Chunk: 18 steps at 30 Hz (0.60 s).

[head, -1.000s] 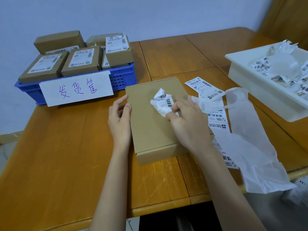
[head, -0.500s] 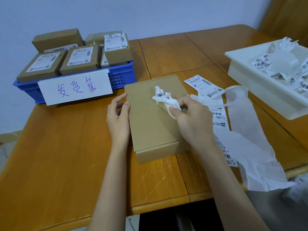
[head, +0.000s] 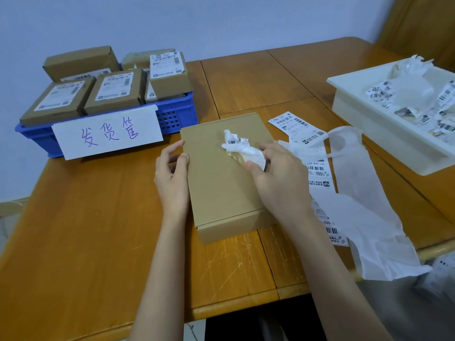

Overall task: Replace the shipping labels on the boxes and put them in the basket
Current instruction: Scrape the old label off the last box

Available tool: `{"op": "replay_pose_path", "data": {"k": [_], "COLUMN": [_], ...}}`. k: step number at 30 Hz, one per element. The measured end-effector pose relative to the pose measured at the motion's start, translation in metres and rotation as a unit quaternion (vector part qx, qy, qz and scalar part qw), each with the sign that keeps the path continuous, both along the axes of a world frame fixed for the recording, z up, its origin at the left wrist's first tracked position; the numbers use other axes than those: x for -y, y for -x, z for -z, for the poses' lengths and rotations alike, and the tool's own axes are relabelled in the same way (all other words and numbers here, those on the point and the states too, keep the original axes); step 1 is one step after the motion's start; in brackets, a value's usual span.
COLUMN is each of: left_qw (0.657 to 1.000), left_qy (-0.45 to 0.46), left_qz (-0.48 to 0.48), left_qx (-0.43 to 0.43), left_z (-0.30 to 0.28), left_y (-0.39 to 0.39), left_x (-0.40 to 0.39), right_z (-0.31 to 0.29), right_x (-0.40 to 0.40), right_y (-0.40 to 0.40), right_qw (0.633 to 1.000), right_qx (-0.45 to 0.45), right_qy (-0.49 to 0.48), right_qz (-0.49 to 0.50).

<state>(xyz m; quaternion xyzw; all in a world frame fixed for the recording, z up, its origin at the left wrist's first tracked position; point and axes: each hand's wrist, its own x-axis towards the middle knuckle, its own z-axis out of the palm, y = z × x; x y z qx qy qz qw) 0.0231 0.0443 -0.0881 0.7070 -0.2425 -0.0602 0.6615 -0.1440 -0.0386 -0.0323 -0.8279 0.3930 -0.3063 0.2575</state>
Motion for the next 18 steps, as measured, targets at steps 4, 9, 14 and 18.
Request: {"op": "replay_pose_path", "data": {"k": [4, 9, 14, 18], "left_qw": [1.000, 1.000, 1.000, 1.000], "left_qy": [-0.005, -0.007, -0.013, -0.025], "left_qz": [0.000, 0.003, 0.005, 0.006], "left_qx": [-0.004, -0.008, -0.014, 0.003], "left_z": [-0.0019, -0.0012, -0.0042, -0.0047], "left_y": [0.0012, 0.0013, 0.0043, 0.0054], "left_x": [0.0003, -0.0006, -0.0028, -0.0036], "right_z": [-0.0058, -0.0087, -0.0088, -0.0100], "right_x": [-0.0028, -0.0032, -0.0021, -0.0018], "right_y": [-0.0002, 0.0014, 0.0047, 0.0072], "right_qw": [0.999, 0.998, 0.996, 0.992], "right_qx": [0.032, 0.042, 0.060, 0.078], "right_qy": [-0.034, -0.044, -0.070, -0.100], "right_qz": [0.004, 0.013, 0.017, 0.015]}}
